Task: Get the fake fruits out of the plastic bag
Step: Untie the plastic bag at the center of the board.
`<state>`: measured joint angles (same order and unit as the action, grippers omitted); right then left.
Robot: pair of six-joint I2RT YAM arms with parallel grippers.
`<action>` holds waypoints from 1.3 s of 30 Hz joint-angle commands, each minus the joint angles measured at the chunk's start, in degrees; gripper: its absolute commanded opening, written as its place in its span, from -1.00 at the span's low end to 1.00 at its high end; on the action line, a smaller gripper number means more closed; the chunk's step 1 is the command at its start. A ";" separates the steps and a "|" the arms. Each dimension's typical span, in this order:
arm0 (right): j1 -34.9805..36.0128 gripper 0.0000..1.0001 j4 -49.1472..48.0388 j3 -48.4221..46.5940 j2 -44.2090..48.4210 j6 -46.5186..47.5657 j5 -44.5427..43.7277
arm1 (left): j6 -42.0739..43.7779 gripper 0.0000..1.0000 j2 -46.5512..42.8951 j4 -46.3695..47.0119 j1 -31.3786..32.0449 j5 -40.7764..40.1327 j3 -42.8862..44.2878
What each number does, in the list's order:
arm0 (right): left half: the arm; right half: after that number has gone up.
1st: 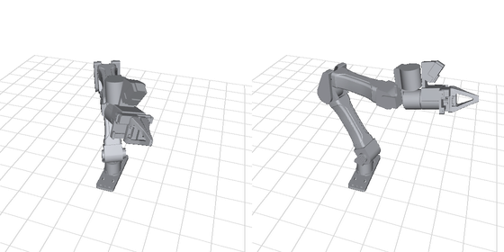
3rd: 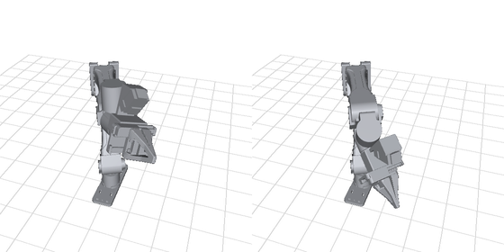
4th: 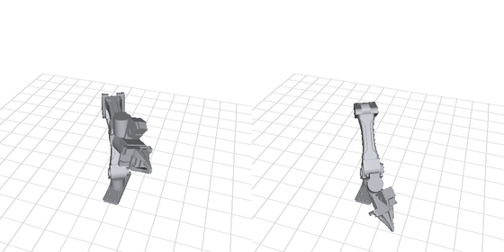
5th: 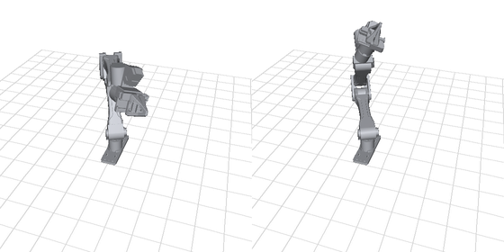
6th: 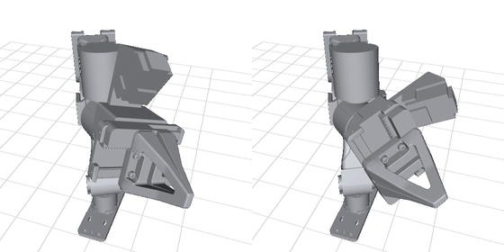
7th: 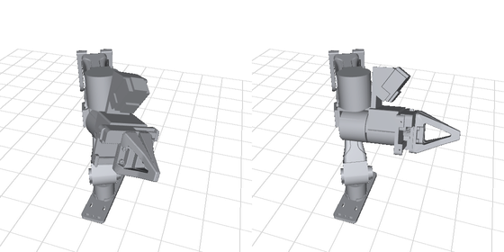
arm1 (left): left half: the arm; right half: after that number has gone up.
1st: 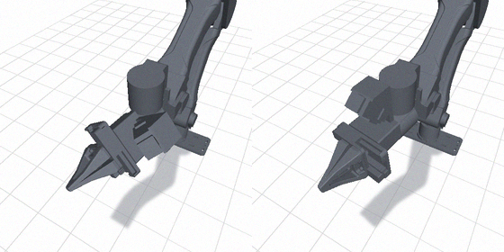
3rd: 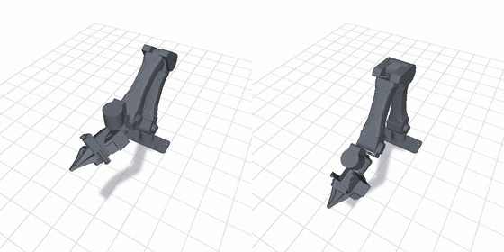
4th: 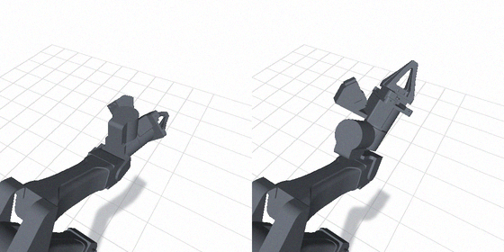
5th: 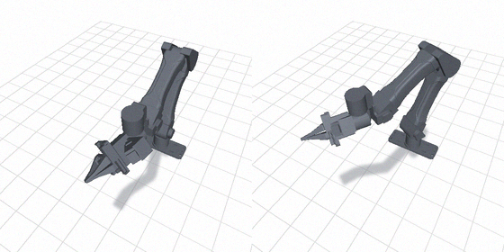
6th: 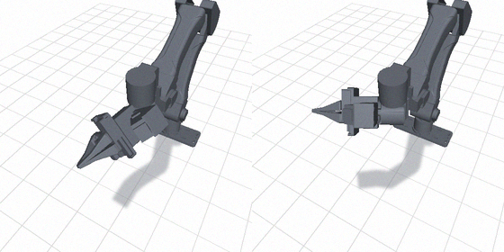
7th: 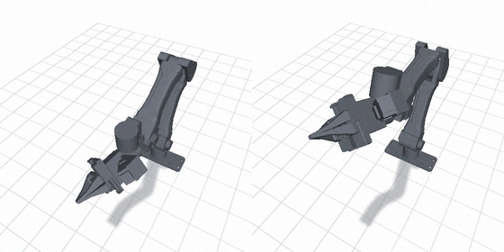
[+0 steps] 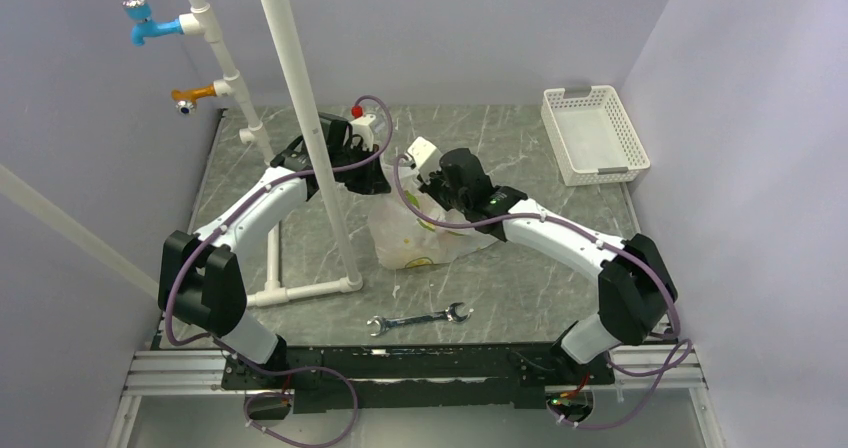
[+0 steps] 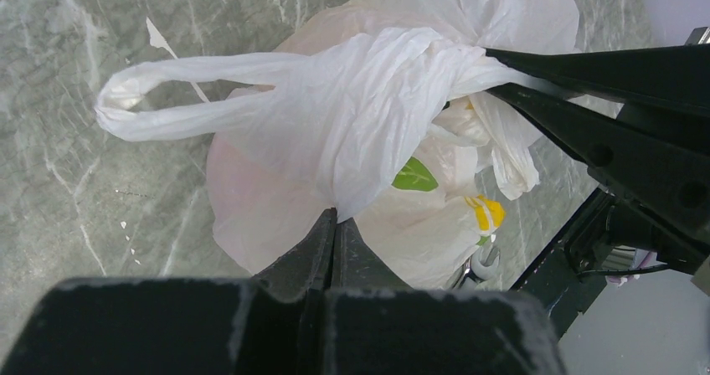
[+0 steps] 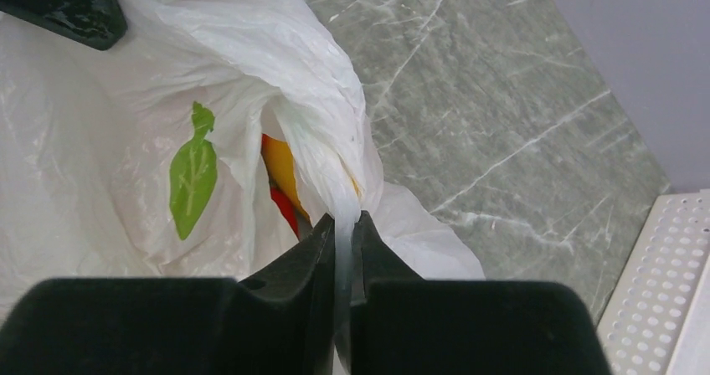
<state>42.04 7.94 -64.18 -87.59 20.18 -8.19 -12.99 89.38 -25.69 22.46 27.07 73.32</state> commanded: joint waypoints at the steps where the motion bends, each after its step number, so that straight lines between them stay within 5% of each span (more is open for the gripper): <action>1: 0.14 -0.94 -6.01 1.12 2.09 -1.37 -3.04 | 0.39 -1.00 -1.59 1.20 -0.16 -0.18 0.48; 10: -0.67 -1.00 -16.44 9.34 9.19 -6.32 -3.72 | -0.15 -1.00 -3.02 1.94 -0.29 -2.61 -0.45; 23: -15.36 -1.00 -26.08 22.45 20.51 -24.36 17.19 | -1.19 -1.00 -6.30 3.70 -2.51 -6.20 -2.43; 37: -21.55 -1.00 -27.38 20.81 16.38 -31.75 27.68 | -2.26 -1.00 -6.25 5.94 -3.64 -2.48 -3.39; 39: -21.48 -1.00 -25.38 19.27 15.39 -30.43 30.92 | -1.81 -0.78 -6.31 6.24 -3.65 -0.41 -3.06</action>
<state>21.30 -17.54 -41.15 -70.57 -11.03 17.82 -15.75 84.77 -20.88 19.90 24.91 69.65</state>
